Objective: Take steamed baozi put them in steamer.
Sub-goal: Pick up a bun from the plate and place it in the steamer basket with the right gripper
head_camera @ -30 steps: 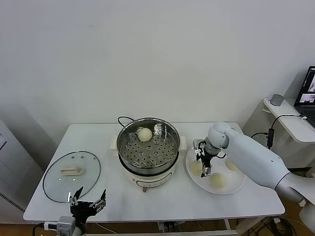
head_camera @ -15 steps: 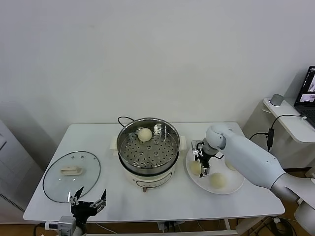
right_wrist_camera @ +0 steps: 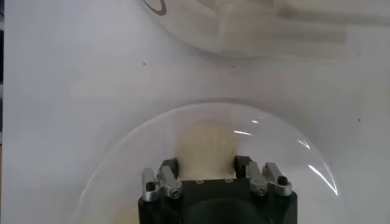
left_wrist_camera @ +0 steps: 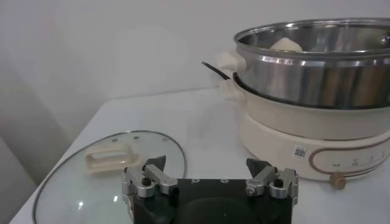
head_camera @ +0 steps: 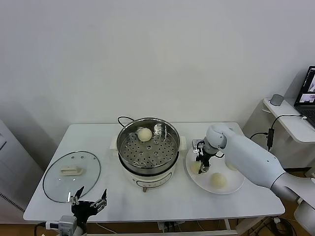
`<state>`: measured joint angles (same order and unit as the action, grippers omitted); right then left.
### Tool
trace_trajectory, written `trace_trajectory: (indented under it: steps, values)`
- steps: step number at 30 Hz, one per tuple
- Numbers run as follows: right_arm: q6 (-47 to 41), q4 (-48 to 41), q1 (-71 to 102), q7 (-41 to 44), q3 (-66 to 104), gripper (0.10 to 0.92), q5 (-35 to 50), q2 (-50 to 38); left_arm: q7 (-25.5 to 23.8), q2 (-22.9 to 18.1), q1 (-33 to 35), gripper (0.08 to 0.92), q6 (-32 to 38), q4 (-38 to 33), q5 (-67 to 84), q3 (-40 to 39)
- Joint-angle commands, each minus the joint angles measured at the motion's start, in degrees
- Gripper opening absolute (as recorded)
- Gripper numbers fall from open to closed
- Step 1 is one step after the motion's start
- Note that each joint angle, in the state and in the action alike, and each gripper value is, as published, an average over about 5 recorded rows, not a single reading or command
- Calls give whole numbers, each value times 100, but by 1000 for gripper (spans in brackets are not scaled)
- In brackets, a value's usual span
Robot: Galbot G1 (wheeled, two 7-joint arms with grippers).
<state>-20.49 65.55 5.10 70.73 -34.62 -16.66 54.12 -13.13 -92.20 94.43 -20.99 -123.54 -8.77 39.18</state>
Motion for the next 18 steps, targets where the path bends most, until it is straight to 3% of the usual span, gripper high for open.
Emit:
trace_trajectory:
  steps: [1, 9, 18]
  values:
    - [-216, 373, -1093, 111, -642, 543, 874, -460, 1, -280, -39, 823, 26, -3, -128, -8]
    - [-575, 508, -3613, 284, -2409, 545, 2407, -499, -3, -280, -74, 823, 42, -72, -235, 30]
    - [-1123, 397, -4715, 384, -3183, 543, 3391, 561, 0, -280, -89, 823, 37, -227, -238, 37]
